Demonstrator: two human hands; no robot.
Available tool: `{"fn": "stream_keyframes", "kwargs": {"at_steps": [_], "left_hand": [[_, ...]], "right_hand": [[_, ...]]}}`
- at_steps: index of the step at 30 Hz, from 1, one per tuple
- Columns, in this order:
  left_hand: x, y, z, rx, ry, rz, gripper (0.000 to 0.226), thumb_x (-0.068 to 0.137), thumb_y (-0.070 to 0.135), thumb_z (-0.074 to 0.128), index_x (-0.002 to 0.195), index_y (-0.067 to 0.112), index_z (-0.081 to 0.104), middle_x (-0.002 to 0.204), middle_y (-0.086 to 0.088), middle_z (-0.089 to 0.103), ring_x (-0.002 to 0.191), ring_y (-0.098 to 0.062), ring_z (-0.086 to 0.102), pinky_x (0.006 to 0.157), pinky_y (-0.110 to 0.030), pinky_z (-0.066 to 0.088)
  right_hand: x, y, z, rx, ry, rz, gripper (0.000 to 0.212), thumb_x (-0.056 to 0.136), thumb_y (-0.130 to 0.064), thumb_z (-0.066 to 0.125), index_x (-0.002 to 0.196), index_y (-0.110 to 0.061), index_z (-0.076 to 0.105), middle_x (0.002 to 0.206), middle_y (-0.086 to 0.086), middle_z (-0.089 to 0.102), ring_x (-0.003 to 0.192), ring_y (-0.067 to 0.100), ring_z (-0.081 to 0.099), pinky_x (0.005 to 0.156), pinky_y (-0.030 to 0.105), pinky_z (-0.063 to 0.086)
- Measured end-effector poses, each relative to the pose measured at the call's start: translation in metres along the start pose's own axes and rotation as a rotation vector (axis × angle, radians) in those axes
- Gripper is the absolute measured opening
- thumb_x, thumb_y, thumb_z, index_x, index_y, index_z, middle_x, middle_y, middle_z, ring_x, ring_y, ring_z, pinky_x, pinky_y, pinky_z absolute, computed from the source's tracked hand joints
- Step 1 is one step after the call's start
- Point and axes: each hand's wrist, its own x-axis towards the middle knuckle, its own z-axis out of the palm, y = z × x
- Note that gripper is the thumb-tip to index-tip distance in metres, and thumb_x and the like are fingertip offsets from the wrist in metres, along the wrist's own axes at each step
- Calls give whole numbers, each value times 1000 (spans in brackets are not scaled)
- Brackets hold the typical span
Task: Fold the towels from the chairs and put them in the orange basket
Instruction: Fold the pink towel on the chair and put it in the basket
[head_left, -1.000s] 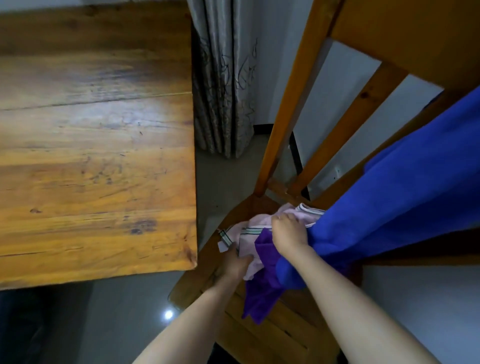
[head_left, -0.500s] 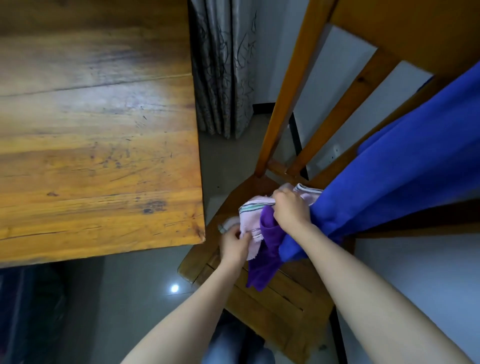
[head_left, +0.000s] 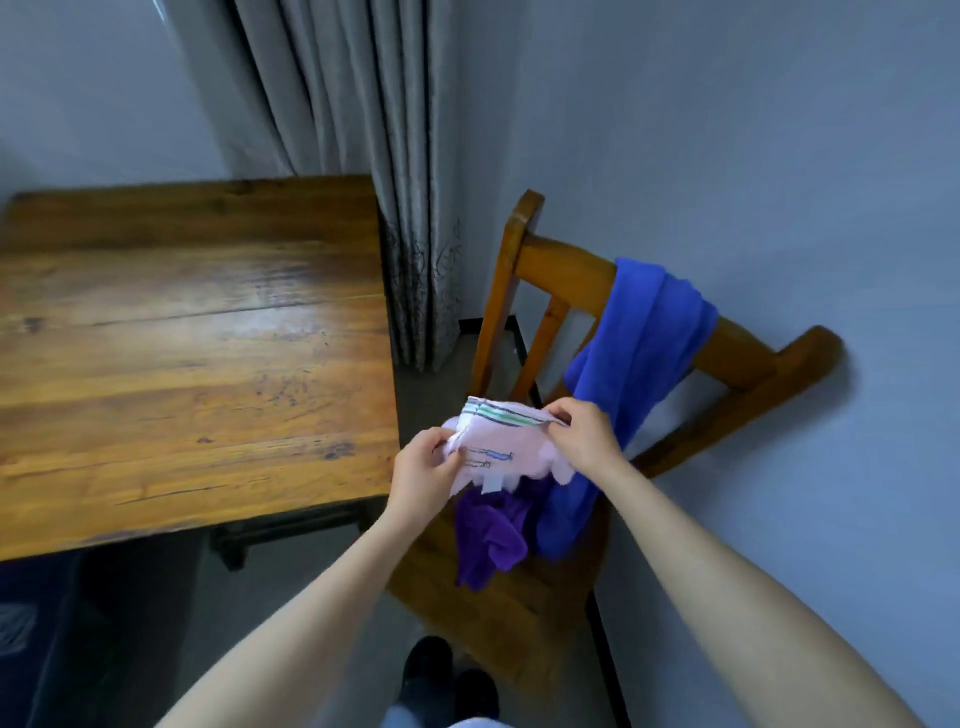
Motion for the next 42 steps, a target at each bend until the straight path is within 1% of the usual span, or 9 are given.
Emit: {"fn": "stream_keyframes", "kwargs": {"at_steps": [6,10,15,18,25,31,34,39,42], "left_hand": [[-21,52,-41,157,101,247,19,89,11,58,107,4,62,102,-10,63,89,-18,56,64,-16,42],[-32,84,-62,242,203,358,26,88,12,61,112,2,63,104,-12,66,90,-23,58,69,-24,44],[-54,138,-90,13,233,487,10,80,2,67,89,6,69,74,2,62,68,-3,55,58,-6,38],[-65,172,-102,-118,96,479,11,76,2,71,80,12,67,69,11,61,58,10,55,57,-3,41],[-81,200,-111,-362,-88,456,22,75,3,73,76,22,63,62,6,69,56,-9,61,61,-25,53],[-93,211,-107,-24,-131,590,24,77,9,73,80,28,59,73,3,68,56,-4,61,56,-20,51],[-98,210,-104,81,-180,673,20,77,8,72,86,19,60,75,7,65,58,3,60,56,-12,49],[-92,166,-93,200,-230,537,45,72,14,77,111,19,55,99,4,63,90,-11,60,77,-27,51],[-83,121,-103,246,-308,328,42,74,15,73,111,20,54,105,3,60,99,-17,58,82,-29,50]], "right_hand": [[-37,-37,-42,65,36,-119,12,89,-10,57,94,-5,66,94,11,67,80,14,54,59,19,40],[-55,-52,-70,69,33,-196,16,90,-12,56,98,-7,68,95,9,68,86,17,60,70,27,47],[-79,-71,-97,160,57,-316,18,93,-14,54,96,-6,70,88,7,68,80,15,58,61,17,44],[-93,-74,-108,343,79,-291,15,94,-16,53,88,-12,66,83,0,65,72,7,58,54,8,45],[-121,-74,-130,562,106,-273,11,92,-18,55,94,-13,65,90,-1,67,86,14,62,69,17,50],[-139,-78,-133,667,-170,-368,13,88,-12,58,99,-16,63,91,-5,72,84,7,68,71,19,54],[-140,-95,-136,716,-168,-416,12,89,-7,56,92,-15,64,76,-6,72,75,9,68,66,20,54],[-136,-131,-147,825,12,-473,15,87,1,56,76,-7,62,61,-4,62,56,5,57,60,18,48],[-134,-150,-167,884,120,-487,18,87,-2,58,71,-11,60,61,-1,57,59,9,50,58,23,41]]}}
